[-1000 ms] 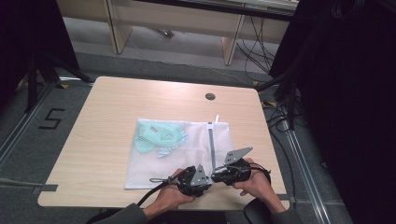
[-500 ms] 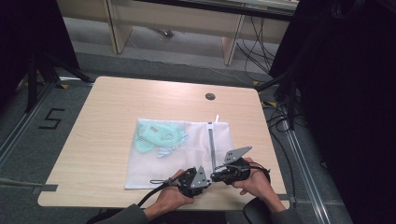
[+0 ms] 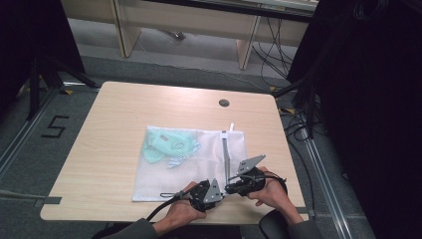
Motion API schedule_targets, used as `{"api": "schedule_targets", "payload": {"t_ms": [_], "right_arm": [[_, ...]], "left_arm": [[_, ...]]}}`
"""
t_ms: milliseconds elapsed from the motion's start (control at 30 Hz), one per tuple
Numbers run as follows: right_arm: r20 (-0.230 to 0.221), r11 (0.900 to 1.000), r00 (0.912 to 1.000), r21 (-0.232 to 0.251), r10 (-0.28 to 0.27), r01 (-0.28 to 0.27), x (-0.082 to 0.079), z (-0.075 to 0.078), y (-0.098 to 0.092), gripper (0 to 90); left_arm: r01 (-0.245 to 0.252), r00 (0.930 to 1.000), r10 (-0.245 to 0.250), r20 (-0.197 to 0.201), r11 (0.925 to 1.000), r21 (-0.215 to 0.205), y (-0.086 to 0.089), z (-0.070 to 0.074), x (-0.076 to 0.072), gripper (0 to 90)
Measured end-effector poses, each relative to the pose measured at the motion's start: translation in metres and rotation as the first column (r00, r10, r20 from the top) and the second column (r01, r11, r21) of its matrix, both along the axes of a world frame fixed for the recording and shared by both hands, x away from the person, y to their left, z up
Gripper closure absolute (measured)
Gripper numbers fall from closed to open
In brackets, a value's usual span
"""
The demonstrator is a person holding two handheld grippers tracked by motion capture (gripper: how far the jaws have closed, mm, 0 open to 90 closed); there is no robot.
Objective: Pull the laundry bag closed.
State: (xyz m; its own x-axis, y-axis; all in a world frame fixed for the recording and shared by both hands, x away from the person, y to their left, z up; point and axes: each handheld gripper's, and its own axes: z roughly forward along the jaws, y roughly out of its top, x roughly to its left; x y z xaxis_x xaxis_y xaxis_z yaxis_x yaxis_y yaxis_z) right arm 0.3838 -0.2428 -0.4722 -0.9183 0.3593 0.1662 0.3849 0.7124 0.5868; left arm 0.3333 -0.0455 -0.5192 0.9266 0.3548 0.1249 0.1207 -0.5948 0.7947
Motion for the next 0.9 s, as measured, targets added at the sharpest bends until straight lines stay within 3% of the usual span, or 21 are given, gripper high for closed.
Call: {"api": "schedule_targets", "payload": {"t_ms": [67, 200, 500, 633, 667, 700, 800, 867, 900], "right_arm": [[0.003, 1.0, 0.9999, -0.001, 0.01, -0.01, 0.001, 0.0, 0.0, 86.2], [0.002, 0.998, 1.0, -0.057, 0.008, -0.008, 0.001, -0.002, 0.003, 86.3], [-0.002, 0.998, 1.0, -0.056, 0.001, -0.002, 0.002, -0.004, 0.003, 86.3], [-0.012, 0.998, 0.9999, -0.069, 0.001, -0.002, 0.003, -0.007, 0.005, 86.3], [-0.012, 0.998, 0.9999, -0.069, 0.001, -0.002, 0.003, -0.007, 0.005, 86.3], [0.009, 0.995, 0.9999, -0.104, -0.009, 0.01, 0.006, -0.009, 0.006, 86.3], [0.002, 0.996, 0.9999, -0.093, -0.012, 0.012, 0.008, -0.009, 0.005, 86.3], [0.011, 0.996, 0.9998, -0.092, -0.015, 0.016, 0.008, -0.008, 0.005, 86.3], [0.02, 0.995, 0.9998, -0.096, -0.006, 0.008, 0.008, -0.008, 0.006, 86.3]], "left_arm": [[0.002, 1.0, -0.002, 0.001, 1.0, 0.005, 0.001, -0.001, 0.0, 88.7], [0.009, 0.9999, -0.009, -0.006, 0.9999, 0.004, -0.001, -0.001, -0.001, 88.8], [0.007, 0.9998, -0.007, -0.02, 1.0, -0.004, 0.001, 0.0, -0.001, 88.9], [0.017, 0.9997, -0.016, -0.016, 0.9996, 0.022, 0.002, 0.001, -0.001, 88.9], [0.018, 0.9995, -0.017, -0.025, 0.9998, 0.007, 0.002, 0.001, -0.002, 88.9], [0.018, 0.9994, -0.018, -0.03, 0.9998, -0.002, 0.002, 0.001, -0.002, 89.0], [0.023, 0.9994, -0.023, -0.027, 0.9996, 0.015, 0.003, 0.003, -0.002, 88.9], [0.009, 0.9989, -0.01, -0.045, 0.9995, -0.029, 0.002, 0.003, -0.002, 88.9], [0.02, 0.9993, -0.02, -0.033, 0.9998, -0.006, 0.004, 0.003, -0.001, 88.9]]}}
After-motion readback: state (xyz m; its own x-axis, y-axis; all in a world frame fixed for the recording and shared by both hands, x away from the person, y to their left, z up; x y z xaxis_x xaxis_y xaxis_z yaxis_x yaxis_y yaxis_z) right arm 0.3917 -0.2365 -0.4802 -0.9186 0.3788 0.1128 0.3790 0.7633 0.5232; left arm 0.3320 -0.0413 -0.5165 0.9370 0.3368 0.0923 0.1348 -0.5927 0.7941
